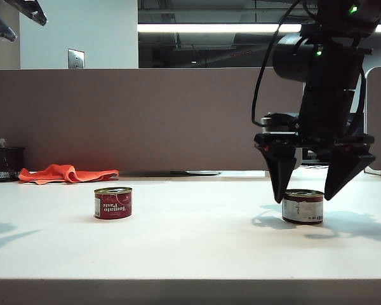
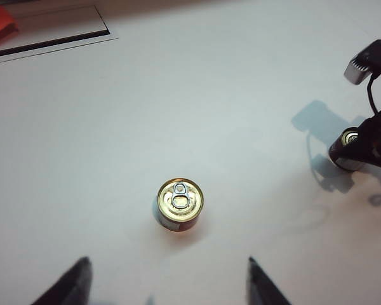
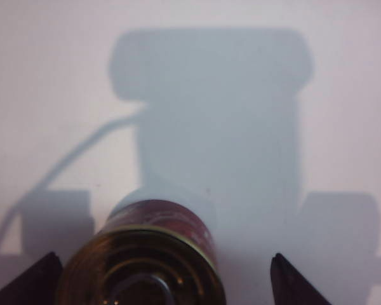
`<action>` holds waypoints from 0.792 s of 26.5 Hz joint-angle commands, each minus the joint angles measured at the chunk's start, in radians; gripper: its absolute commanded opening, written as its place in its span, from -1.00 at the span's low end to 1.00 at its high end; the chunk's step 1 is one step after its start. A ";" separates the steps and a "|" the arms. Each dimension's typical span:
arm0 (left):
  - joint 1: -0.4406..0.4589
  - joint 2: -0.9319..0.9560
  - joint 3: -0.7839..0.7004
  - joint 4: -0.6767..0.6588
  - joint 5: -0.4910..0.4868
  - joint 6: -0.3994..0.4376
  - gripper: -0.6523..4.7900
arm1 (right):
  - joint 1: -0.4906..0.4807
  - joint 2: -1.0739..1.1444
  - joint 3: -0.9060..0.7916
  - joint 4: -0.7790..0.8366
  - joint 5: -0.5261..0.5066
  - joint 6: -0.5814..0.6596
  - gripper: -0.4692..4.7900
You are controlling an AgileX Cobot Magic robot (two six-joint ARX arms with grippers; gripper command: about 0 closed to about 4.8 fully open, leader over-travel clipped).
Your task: Stack a can of tomatoes on the right onto the can of tomatoes on the left.
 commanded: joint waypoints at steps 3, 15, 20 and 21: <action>0.001 -0.002 0.002 0.002 0.001 0.001 0.36 | 0.001 -0.003 0.005 0.005 0.001 -0.003 1.00; 0.001 -0.002 0.002 0.002 0.001 0.001 0.36 | 0.001 -0.003 0.005 -0.024 -0.003 -0.003 0.32; 0.001 -0.002 0.002 0.002 0.001 0.001 0.36 | 0.001 -0.003 0.013 -0.003 -0.007 -0.003 0.32; 0.001 -0.002 0.002 0.002 0.001 0.001 0.36 | 0.001 -0.005 0.027 -0.002 -0.021 -0.003 0.32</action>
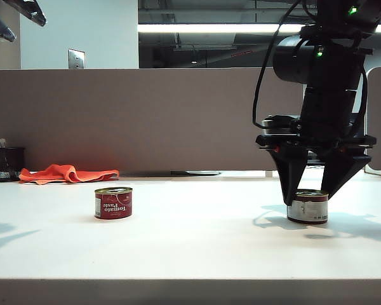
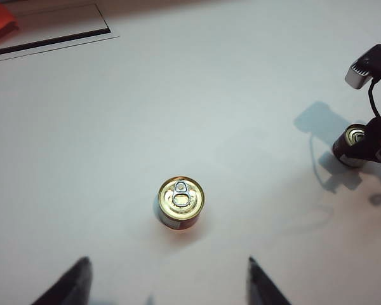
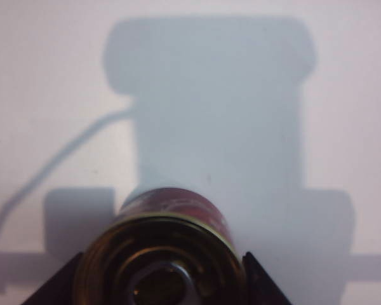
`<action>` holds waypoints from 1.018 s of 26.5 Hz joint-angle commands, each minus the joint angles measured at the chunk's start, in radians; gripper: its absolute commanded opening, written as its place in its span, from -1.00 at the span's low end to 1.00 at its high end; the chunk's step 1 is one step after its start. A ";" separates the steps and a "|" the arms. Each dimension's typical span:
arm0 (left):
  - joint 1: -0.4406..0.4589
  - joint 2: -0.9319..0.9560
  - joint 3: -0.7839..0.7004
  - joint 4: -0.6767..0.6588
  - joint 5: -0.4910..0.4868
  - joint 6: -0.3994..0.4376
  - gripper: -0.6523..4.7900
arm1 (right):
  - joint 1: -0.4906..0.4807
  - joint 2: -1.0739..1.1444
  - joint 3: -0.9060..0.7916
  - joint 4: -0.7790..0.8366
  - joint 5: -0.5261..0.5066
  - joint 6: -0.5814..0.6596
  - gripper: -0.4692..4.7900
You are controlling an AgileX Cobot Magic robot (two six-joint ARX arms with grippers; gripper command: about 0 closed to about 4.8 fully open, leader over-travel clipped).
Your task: Stack a can of tomatoes on the right onto the can of tomatoes on the left.
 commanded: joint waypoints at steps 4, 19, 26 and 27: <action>0.001 -0.002 0.002 0.008 0.000 0.001 0.36 | 0.036 -0.008 0.169 0.021 -0.091 0.003 0.32; 0.001 -0.002 0.002 0.032 -0.051 0.001 0.36 | 0.356 0.285 0.705 -0.024 -0.097 -0.049 0.32; 0.001 -0.002 0.002 0.027 -0.051 0.001 0.36 | 0.433 0.378 0.712 -0.028 -0.017 -0.140 0.32; 0.001 -0.003 0.002 0.024 -0.051 0.001 0.36 | 0.432 0.386 0.712 -0.031 -0.018 -0.140 0.32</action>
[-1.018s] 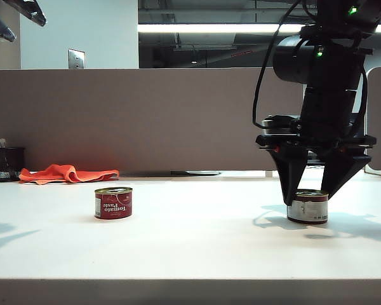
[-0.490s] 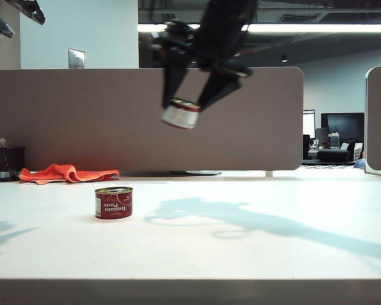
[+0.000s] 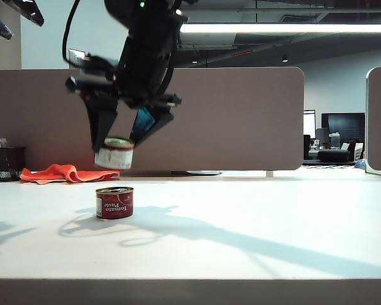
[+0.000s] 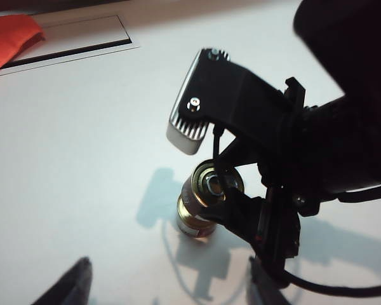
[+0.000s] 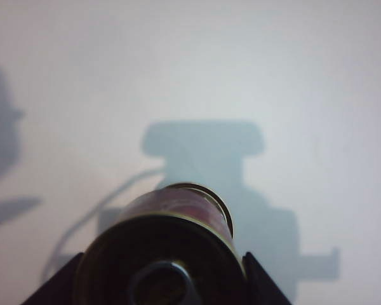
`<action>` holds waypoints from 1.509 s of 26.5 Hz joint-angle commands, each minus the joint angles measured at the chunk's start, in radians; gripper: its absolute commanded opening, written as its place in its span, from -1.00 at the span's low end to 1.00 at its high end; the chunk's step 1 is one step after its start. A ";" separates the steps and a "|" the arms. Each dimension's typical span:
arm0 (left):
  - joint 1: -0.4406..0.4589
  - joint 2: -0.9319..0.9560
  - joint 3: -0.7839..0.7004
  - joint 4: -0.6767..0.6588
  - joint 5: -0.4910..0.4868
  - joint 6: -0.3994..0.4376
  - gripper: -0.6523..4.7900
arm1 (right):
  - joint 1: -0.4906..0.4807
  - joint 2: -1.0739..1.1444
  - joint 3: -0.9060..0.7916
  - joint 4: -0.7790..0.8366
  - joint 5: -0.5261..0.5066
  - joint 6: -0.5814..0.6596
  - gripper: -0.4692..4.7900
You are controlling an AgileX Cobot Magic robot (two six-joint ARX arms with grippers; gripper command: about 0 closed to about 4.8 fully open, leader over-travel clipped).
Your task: Stack a can of tomatoes on the right onto the can of tomatoes on the left.
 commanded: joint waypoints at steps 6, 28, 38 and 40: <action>0.001 -0.002 0.002 -0.035 -0.003 0.006 0.36 | 0.000 0.031 0.010 0.026 -0.006 -0.003 0.32; 0.001 -0.002 0.002 -0.037 -0.002 0.027 0.36 | -0.002 0.066 0.010 0.078 -0.021 0.008 0.66; 0.001 -0.004 0.002 -0.027 -0.010 0.028 -0.03 | -0.050 -0.082 0.070 0.032 -0.016 0.055 -0.09; 0.001 -0.013 0.002 -0.029 -0.025 0.081 -0.78 | -0.087 -0.136 0.068 -0.016 -0.017 0.057 -0.82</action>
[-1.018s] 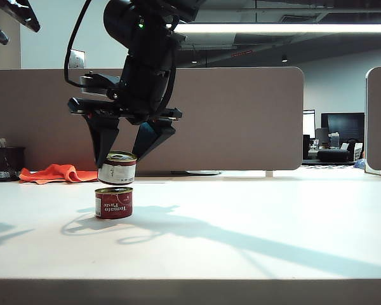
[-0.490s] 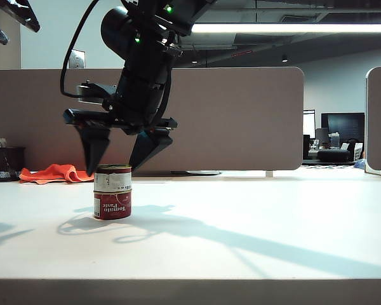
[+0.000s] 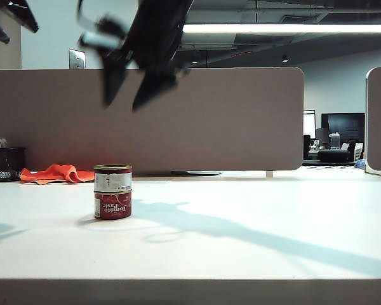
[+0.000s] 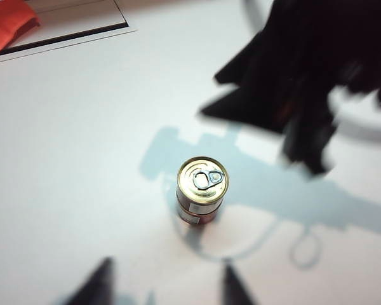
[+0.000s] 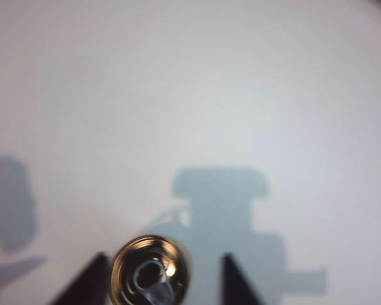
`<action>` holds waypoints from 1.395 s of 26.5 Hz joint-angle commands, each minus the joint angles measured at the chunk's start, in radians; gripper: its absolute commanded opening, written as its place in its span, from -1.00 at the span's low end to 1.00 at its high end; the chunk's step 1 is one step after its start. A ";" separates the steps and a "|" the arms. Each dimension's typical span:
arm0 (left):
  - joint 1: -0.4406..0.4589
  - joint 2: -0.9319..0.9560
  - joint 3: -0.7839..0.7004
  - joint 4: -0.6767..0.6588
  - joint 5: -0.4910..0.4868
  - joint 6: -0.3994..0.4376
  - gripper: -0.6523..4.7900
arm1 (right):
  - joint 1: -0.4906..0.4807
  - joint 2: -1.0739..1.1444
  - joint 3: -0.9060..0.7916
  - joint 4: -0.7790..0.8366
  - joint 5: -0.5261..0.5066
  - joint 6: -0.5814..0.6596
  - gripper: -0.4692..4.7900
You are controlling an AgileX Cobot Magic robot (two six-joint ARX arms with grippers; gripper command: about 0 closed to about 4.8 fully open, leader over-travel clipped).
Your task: Stack a can of tomatoes on the right onto the can of tomatoes on the left.
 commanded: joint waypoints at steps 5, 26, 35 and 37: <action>0.000 -0.060 0.001 0.019 -0.061 0.077 -0.78 | -0.157 -0.220 -0.050 -0.109 0.000 0.009 -0.84; 0.000 -0.375 -0.301 0.250 -0.069 0.019 -0.78 | -0.266 -1.215 -0.867 0.076 0.283 -0.021 -0.84; 0.000 -0.383 -0.414 0.277 -0.085 -0.037 -0.78 | -0.266 -1.542 -1.342 0.126 0.397 -0.005 -0.84; 0.000 -0.383 -0.452 0.336 -0.084 -0.024 -0.78 | -0.266 -1.572 -1.419 0.235 0.395 -0.006 -0.84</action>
